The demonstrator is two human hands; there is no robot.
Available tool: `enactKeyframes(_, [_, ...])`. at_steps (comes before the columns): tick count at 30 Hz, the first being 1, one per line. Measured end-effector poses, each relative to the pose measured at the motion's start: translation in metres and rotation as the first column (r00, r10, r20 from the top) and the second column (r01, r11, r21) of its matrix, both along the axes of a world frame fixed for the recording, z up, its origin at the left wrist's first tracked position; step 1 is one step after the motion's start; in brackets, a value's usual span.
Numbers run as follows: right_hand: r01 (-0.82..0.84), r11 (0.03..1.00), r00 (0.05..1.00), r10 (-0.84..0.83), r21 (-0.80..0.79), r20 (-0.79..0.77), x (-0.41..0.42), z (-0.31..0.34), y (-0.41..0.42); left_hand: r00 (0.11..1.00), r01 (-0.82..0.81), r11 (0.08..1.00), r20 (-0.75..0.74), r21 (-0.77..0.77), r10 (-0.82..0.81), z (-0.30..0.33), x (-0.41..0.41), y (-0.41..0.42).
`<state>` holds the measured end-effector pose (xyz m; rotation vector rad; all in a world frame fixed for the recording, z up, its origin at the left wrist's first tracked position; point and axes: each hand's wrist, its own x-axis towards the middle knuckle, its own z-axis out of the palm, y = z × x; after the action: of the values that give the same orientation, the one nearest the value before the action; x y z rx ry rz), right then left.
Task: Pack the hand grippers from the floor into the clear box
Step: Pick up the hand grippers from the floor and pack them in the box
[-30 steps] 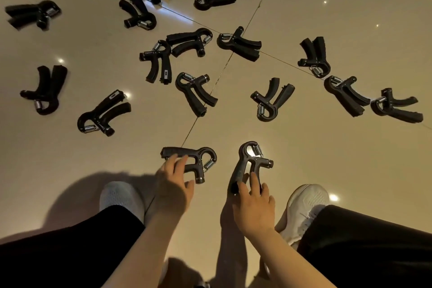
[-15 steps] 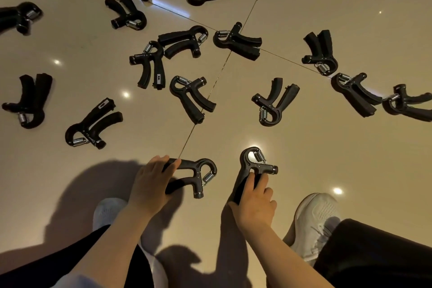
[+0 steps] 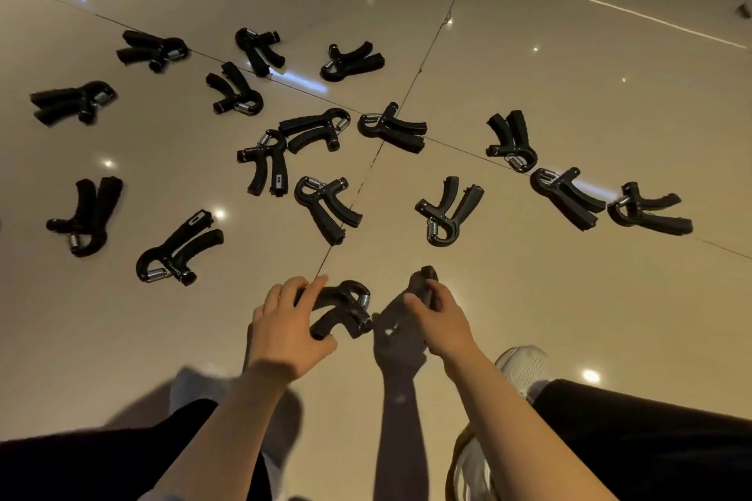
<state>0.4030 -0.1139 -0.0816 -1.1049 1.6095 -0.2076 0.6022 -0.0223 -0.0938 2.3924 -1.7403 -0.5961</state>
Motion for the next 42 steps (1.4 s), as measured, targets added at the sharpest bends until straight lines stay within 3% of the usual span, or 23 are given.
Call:
enactKeyframes(2, [0.14, 0.981, 0.981, -0.156, 0.135, 0.119, -0.004, 0.013, -0.01, 0.997, -0.07, 0.993, -0.039, -0.093, 0.067, 0.014, -0.007, -0.009])
enactKeyframes(5, [0.133, 0.972, 0.974, -0.165, 0.196, 0.155, -0.014, 0.026, -0.003, 0.994, -0.101, 0.983, -0.06, -0.154, 0.093, 0.029, -0.014, -0.014])
enactKeyframes(8, [0.031, 0.999, 0.997, -0.032, 0.023, 0.071, -0.016, 0.026, 0.011, 0.997, -0.073, 0.984, -0.047, -0.159, 0.066, 0.023, -0.016, -0.009])
enactKeyframes(12, [-0.151, 0.96, 0.982, 0.118, -0.234, -0.148, -0.013, 0.016, 0.019, 0.998, -0.037, 0.986, -0.047, -0.163, 0.03, 0.013, -0.023, -0.002])
enactKeyframes(14, [-0.2, 0.945, 0.968, 0.149, -0.258, -0.204, -0.013, 0.01, 0.022, 1.0, -0.019, 0.985, -0.01, -0.174, 0.018, 0.011, -0.025, -0.001])
enactKeyframes(21, [-0.17, 0.936, 0.981, 0.132, -0.307, -0.142, -0.008, 0.0, 0.024, 0.993, -0.117, 0.986, 0.013, -0.116, 0.12, -0.002, -0.015, 0.015])
enactKeyframes(26, [-0.173, 0.919, 0.982, 0.132, -0.354, -0.136, -0.008, 0.0, 0.036, 0.996, -0.04, 0.982, 0.075, -0.183, 0.054, -0.005, -0.021, 0.019])
enactKeyframes(32, [-0.426, 0.833, 0.888, 0.309, -0.352, -0.341, -0.016, -0.006, 0.053, 0.967, 0.007, 0.997, 0.255, -0.081, 0.014, 0.0, -0.039, 0.022])
enactKeyframes(38, [-0.523, 0.76, 0.836, 0.369, -0.386, -0.406, -0.01, -0.019, 0.061, 0.967, 0.054, 0.997, 0.248, 0.058, -0.067, -0.006, -0.039, 0.027])
enactKeyframes(40, [-0.502, 0.796, 0.837, 0.349, -0.338, -0.421, -0.009, -0.022, 0.06, 0.968, 0.06, 0.998, 0.242, -0.001, -0.058, -0.007, -0.037, 0.031])
enactKeyframes(42, [-0.488, 0.839, 0.824, 0.352, -0.24, -0.444, -0.01, -0.026, 0.057, 0.974, 0.096, 0.977, 0.221, -0.193, -0.052, -0.011, -0.037, 0.036])
